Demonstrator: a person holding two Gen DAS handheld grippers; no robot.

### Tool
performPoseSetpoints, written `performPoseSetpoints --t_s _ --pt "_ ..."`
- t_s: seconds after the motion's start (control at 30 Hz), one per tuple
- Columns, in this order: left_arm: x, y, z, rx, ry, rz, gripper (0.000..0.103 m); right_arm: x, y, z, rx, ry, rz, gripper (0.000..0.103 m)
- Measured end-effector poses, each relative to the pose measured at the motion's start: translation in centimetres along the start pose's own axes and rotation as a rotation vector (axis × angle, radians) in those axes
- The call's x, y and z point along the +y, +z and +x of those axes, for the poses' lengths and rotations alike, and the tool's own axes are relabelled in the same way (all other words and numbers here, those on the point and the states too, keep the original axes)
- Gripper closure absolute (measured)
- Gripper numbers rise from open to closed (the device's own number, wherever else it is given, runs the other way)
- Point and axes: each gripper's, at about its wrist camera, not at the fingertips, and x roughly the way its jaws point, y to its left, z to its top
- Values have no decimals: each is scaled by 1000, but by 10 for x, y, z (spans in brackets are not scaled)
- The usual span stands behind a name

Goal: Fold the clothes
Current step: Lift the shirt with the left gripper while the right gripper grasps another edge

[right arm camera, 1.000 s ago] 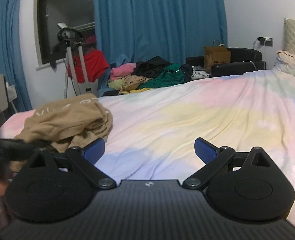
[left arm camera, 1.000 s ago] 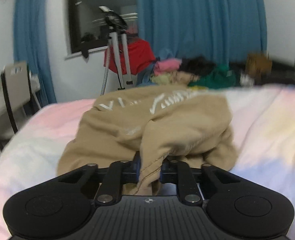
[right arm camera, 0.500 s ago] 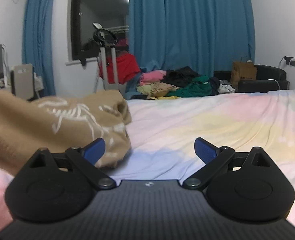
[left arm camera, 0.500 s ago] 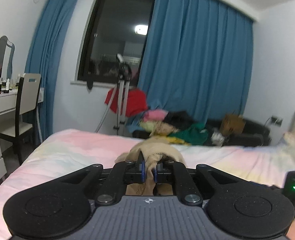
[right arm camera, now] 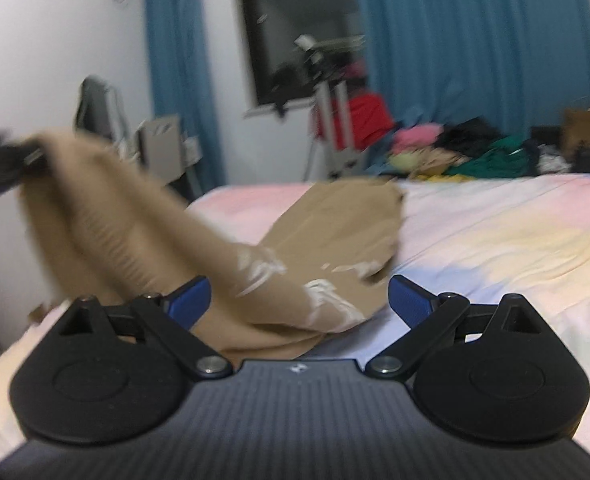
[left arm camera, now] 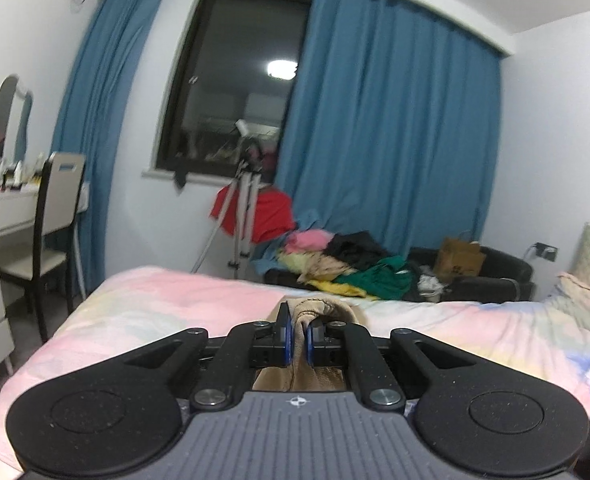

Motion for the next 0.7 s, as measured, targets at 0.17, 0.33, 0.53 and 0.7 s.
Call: performPoseSetpoints --t_s 0.17,0.33,0.53,0.7 --pt "36 -9 47 53 63 -47 95 24 -19 28 121 77 -59 33" --pt "85 -8 76 82 105 -191 95 40 -41 59 226 80 -73 57" --pt "129 -15 85 90 137 -266 94 50 -52 82 263 100 -66 59" --pt "135 -19 89 101 156 -244 94 60 -56 94 246 66 -147 62"
